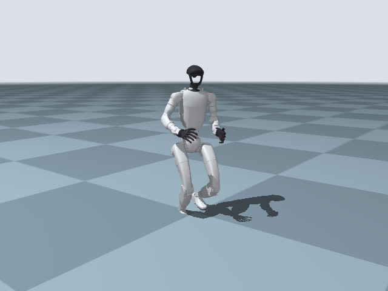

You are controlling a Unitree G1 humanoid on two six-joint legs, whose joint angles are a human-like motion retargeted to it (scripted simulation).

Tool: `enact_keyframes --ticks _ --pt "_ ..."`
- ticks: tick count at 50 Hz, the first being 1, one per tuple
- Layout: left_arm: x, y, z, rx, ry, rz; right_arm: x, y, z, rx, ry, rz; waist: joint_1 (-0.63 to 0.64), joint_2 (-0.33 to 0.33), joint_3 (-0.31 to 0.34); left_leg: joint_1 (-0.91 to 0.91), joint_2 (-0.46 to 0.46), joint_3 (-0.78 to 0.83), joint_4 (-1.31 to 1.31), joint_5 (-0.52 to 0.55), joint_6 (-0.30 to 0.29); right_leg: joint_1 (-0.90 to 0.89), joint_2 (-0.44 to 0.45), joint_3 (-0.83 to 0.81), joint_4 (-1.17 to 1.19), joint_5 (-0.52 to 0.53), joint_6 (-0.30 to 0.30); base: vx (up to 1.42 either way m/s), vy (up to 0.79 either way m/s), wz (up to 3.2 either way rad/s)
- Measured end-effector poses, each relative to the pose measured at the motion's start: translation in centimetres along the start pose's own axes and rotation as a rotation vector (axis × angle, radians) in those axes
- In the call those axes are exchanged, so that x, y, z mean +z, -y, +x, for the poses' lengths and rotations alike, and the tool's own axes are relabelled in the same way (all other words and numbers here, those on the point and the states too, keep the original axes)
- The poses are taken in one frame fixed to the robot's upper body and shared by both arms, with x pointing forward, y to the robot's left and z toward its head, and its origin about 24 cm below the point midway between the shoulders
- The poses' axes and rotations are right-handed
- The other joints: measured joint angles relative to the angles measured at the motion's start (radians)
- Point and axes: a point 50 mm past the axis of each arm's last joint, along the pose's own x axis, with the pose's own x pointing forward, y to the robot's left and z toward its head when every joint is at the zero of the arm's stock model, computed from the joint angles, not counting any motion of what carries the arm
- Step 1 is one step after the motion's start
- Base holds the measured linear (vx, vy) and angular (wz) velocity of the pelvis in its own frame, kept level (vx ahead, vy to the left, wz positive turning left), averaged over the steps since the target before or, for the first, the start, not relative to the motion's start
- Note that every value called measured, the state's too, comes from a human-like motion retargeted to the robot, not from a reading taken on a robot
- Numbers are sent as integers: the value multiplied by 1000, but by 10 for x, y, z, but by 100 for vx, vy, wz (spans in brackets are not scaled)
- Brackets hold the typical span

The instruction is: Walk

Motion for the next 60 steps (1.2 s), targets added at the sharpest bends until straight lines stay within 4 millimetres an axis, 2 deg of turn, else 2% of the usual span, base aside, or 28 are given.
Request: enact_keyframes --ticks 5,8,10,13,18,25,35,38,41,43,46,50,53,56,60 --pt "-31 -17 -36 30 -148 -7 31 12 32 -38 160 -30 73 -38 -69 -176 -85 -30 -82 2 23 -31 -26 23 -49 19 25 0 0 0" --pt "-39 -25 -52 36 -197 -18 39 13 37 -34 193 -27 78 -73 -96 -165 -175 -36 -234 4 30 -34 -86 34 -49 33 56 1 4 8" --pt "-38 -26 -56 34 -197 -22 39 12 35 -19 192 -23 66 -95 -110 -128 -232 -35 -330 6 32 -41 -138 35 -30 38 77 2 6 21" --pt "-26 -23 -48 26 -138 -12 35 4 25 17 169 -7 30 -120 -121 -64 -299 -30 -430 6 38 -62 -216 33 26 36 97 1 6 26" --pt "7 -10 -15 9 29 22 12 -15 -2 91 59 8 -49 -147 -121 15 -383 -24 -521 -2 49 -111 -336 29 157 30 114 -1 5 31" --pt "55 5 29 -12 222 91 -23 -31 -41 197 -131 -5 -147 -170 -108 88 -449 -11 -570 -4 67 -188 -430 67 316 67 122 -1 2 10" --pt "104 9 55 31 396 100 -50 -31 -73 221 -286 5 -216 -183 -119 183 -465 11 -669 -4 70 -280 -460 107 378 106 132 0 0 -6" --pt "112 8 57 45 426 78 -54 -28 -77 203 -318 25 -219 -175 -134 216 -450 8 -714 6 55 -295 -436 103 330 112 145 2 -3 -27" --pt "112 7 57 54 427 54 -56 -25 -79 176 -341 53 -212 -163 -148 244 -426 1 -738 21 35 -283 -399 88 256 114 155 2 -5 -28" --pt "106 7 55 55 404 34 -55 -23 -77 152 -343 72 -202 -154 -152 251 -400 -4 -715 21 24 -257 -367 76 210 107 153 1 -6 -27" --pt "83 3 49 57 314 2 -48 -19 -64 109 -304 93 -172 -124 -141 222 -324 -4 -562 4 8 -198 -292 45 163 77 124 -1 -6 -30" --pt "34 -5 31 71 120 -23 -26 -9 -29 43 -171 103 -92 -46 -97 126 -134 3 -178 28 -24 -122 -138 -6 132 11 48 -3 -5 -54" --pt "-8 -11 8 95 -52 -31 -5 5 2 -21 -48 84 -22 4 -83 -3 -27 -16 34 60 -23 -87 -41 -14 77 -7 12 -4 -3 -47" --pt "-45 -21 -20 134 -215 -32 14 24 30 -99 48 66 33 12 -90 -139 -15 -38 76 50 -4 -44 -3 3 9 -3 14 -2 0 -25" --pt "-82 -37 -60 192 -397 -40 27 43 53 -179 95 70 76 -11 -109 -260 -94 -51 -101 30 14 31 -20 25 -80 25 50 0 0 0"
